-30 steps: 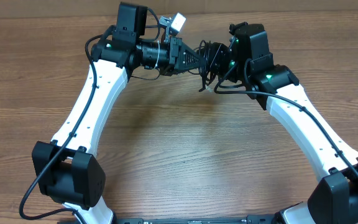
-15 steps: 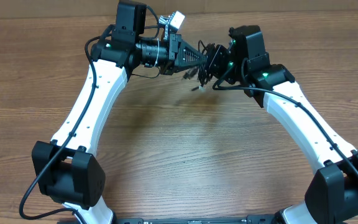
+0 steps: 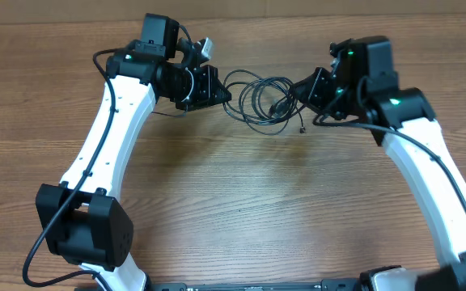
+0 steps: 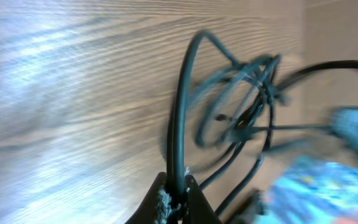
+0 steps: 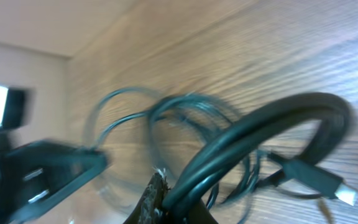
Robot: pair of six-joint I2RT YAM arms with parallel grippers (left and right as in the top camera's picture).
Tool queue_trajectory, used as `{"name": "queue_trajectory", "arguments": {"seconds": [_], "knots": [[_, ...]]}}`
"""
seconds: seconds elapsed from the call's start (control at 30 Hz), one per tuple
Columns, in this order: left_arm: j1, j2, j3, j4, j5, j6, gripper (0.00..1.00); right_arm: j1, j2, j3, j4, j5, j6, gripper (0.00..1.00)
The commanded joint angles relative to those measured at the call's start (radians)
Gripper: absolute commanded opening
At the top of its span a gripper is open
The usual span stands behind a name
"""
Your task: Untangle cables
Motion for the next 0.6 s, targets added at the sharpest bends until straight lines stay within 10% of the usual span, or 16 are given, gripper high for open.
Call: {"name": "queue_trajectory", "arguments": {"seconds": [0.0, 0.4, 0.5, 0.57], "knots": [[-0.021, -0.008, -0.021, -0.007, -0.111, 0.132, 0.04, -0.007, -0.06, 0.02, 0.005, -0.122, -0.023, 0.04], [-0.033, -0.008, -0.13, 0.009, -0.149, 0.38, 0.05, -0.101, -0.095, 0.02, -0.107, -0.183, 0.047, 0.04], [-0.033, -0.008, -0.13, 0.045, -0.148, 0.388, 0.6, -0.093, -0.095, 0.02, -0.115, -0.238, 0.035, 0.04], [-0.035, -0.008, -0.13, 0.068, -0.134, 0.376, 0.73, -0.088, -0.097, 0.02, -0.115, -0.298, 0.02, 0.04]]}}
